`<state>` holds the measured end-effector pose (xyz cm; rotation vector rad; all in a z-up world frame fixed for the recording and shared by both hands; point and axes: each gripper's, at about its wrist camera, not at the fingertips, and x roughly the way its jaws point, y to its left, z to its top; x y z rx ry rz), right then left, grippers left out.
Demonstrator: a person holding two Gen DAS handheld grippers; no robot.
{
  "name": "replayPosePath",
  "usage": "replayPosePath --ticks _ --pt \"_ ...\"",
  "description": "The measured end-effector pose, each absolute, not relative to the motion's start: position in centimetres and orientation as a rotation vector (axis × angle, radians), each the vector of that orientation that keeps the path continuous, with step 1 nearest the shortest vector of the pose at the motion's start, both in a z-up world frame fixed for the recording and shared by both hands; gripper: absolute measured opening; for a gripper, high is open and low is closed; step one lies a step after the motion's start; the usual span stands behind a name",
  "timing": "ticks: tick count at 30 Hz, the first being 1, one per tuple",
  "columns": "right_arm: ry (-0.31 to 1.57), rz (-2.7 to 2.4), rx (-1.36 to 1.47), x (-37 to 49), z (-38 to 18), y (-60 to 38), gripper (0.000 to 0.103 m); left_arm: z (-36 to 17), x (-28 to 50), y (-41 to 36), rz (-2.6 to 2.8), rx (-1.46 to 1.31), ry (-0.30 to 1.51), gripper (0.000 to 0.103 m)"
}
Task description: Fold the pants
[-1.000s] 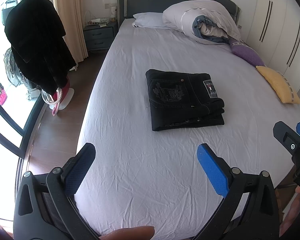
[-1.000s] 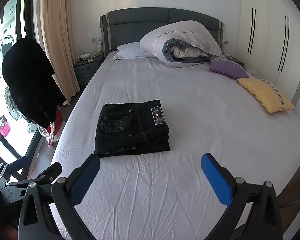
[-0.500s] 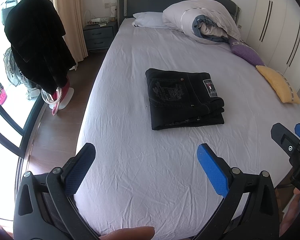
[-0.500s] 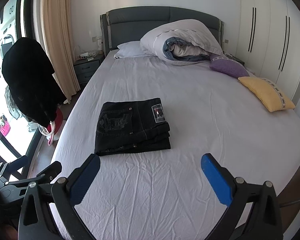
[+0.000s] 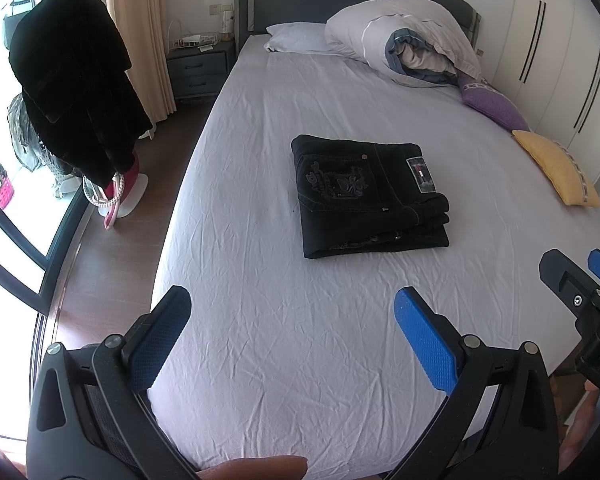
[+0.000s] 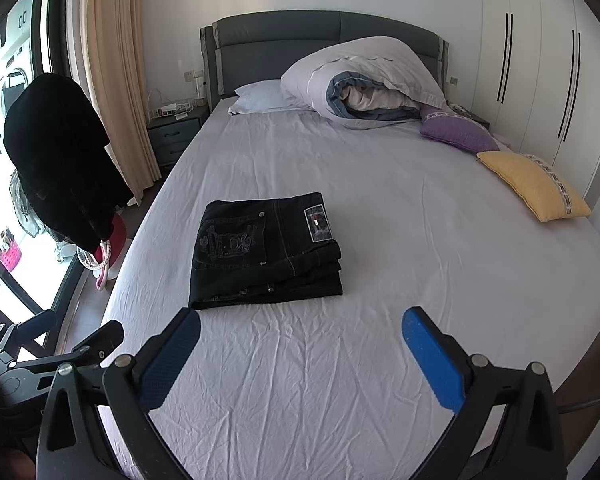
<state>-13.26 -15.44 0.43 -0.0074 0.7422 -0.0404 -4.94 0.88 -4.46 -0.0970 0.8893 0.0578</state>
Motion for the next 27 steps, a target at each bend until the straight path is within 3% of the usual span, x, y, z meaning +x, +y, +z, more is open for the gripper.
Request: replayPosePath --ticks 27 --pt "0.747 -0.041 -0.008 -13.65 0.29 -15.34 0.103 -4.54 -4.95 0.86 0.059 -0.096 0.89 0.103"
